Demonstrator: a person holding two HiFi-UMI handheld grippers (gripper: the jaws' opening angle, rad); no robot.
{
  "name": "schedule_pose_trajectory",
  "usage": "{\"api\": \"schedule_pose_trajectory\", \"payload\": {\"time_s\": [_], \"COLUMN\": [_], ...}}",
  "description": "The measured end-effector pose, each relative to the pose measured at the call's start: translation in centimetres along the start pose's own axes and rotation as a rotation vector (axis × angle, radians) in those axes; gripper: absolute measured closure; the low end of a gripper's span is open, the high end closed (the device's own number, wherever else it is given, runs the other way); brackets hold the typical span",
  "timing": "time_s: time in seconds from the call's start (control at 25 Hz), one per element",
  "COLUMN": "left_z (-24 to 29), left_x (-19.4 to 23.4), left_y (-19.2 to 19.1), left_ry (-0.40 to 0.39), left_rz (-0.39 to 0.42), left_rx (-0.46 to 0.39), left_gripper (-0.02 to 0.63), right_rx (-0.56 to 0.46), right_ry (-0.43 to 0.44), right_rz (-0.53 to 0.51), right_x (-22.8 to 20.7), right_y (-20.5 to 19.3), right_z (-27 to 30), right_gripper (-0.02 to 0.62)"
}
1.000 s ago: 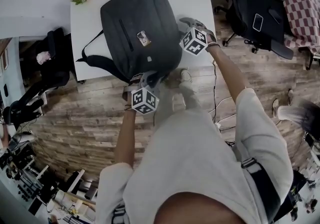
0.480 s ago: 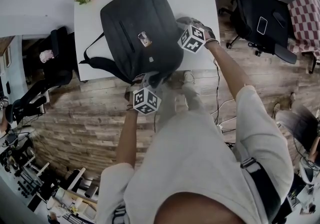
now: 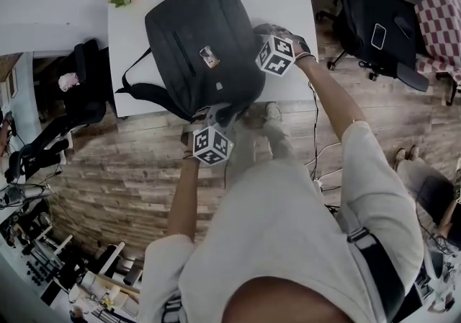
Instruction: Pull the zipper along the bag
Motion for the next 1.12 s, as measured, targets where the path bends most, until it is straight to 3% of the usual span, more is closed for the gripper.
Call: {"api": "schedule_pose_trajectory", "payload": {"time_s": [0.32, 0.64, 1.12], "left_z": [0.0, 0.2, 1.9], "left_x": [0.1, 0.3, 0.5], "left_y": [-0.1, 0.3, 2.8], "left_ry": [0.020, 0.017, 0.010], "left_rz": [-0.077, -0.131, -0.186], "left_rx": [-0.010, -0.036, -0.061], "left_gripper": [0.517, 0.518, 0.522], "right_rx": [0.096, 0.155, 0.231], "right_ry": [-0.042, -0.023, 0.013], "right_rz": [-0.014, -0.011, 0.156], "right_x": [0.7, 3.5, 10.8], "right_y": [-0.8, -2.4, -5.5], "right_z": [-0.7, -2.8, -7.3], "right_gripper": [0.577, 0.577, 0.577]}}
Point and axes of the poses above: the fingertips, and each gripper's own axes: z forward along the fingers, x to its left, y out of its top, the point moved 9 cm from there along -z, backward along the fingers, and after that the axes turned 7 degrees about x, right-handed, at the moved point
